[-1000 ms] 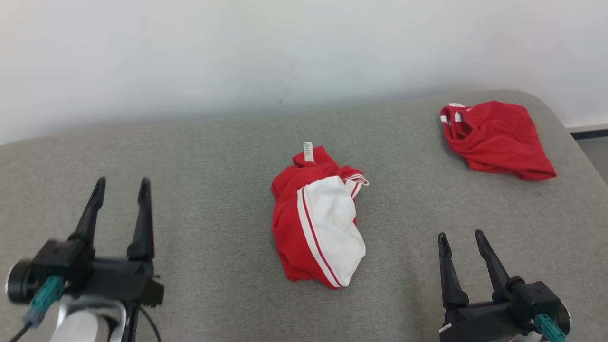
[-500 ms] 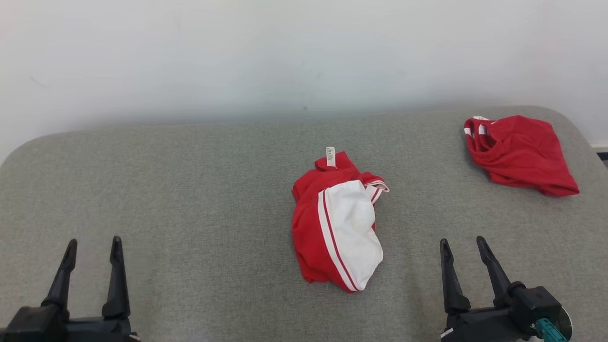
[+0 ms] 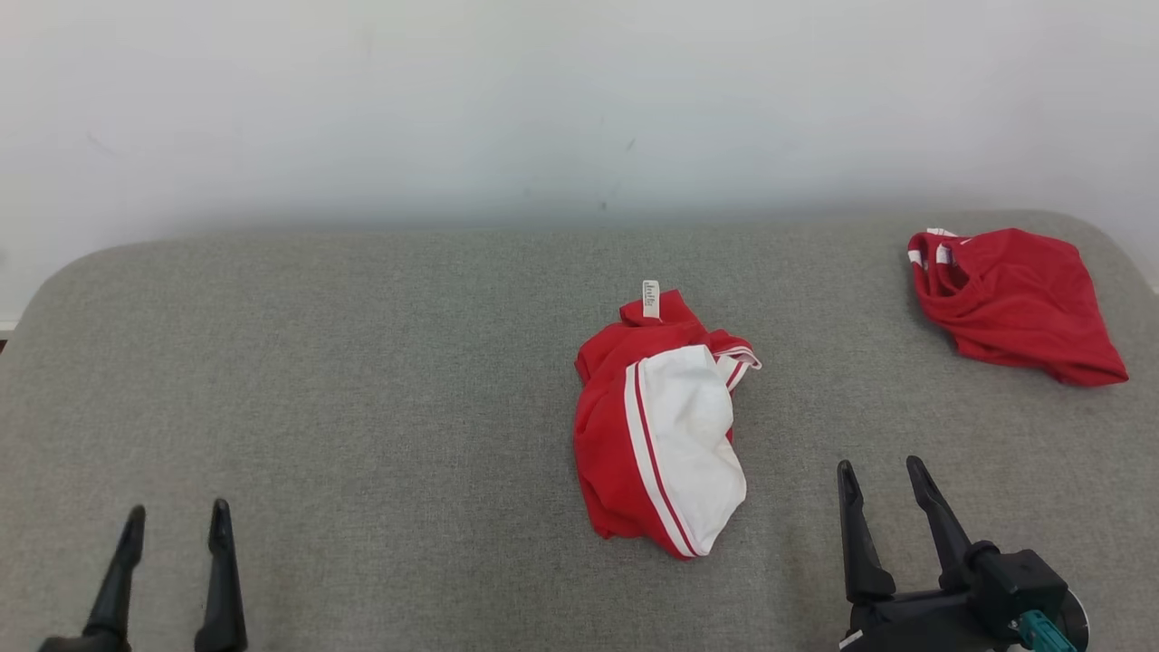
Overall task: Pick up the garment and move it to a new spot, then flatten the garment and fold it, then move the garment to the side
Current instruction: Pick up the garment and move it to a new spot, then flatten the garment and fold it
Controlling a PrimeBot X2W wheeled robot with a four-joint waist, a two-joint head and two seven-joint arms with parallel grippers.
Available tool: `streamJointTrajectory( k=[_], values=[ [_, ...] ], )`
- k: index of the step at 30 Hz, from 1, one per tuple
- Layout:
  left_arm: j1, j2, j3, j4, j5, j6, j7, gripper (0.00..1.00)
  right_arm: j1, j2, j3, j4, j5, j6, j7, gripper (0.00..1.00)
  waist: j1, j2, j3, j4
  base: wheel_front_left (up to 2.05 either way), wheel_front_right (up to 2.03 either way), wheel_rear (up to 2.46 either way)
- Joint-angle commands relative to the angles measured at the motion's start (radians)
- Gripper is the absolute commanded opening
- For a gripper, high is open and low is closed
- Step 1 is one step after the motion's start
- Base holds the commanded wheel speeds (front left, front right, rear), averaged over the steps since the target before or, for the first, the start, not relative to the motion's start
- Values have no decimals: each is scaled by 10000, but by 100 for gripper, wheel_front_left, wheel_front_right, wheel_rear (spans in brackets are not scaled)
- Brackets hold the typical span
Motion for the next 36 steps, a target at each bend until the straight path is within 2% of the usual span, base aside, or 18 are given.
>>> streamJointTrajectory(
  k=[1, 5, 17, 36],
  values=[
    [203, -57, 40, 194, 285, -91, -32, 100, 3, 16, 42, 41, -21, -27, 2, 100, 0, -1, -33, -10, 0, 0, 0],
    [310, -154, -62, 585, 663, -326, -32, 100, 47, 16, 73, 106, -23, -27, 2, 100, 0, -1, -88, -23, 0, 0, 0],
    [67, -347, -33, 825, 951, -509, -33, 100, 147, 16, 75, 211, -47, -27, 2, 100, 0, -1, -275, -54, 0, 0, 0],
    [403, -378, 511, 816, 756, -371, -33, 100, 264, 17, -2, 335, -2, -26, 2, 100, 0, -1, -391, -105, 0, 0, 0]
  ],
)
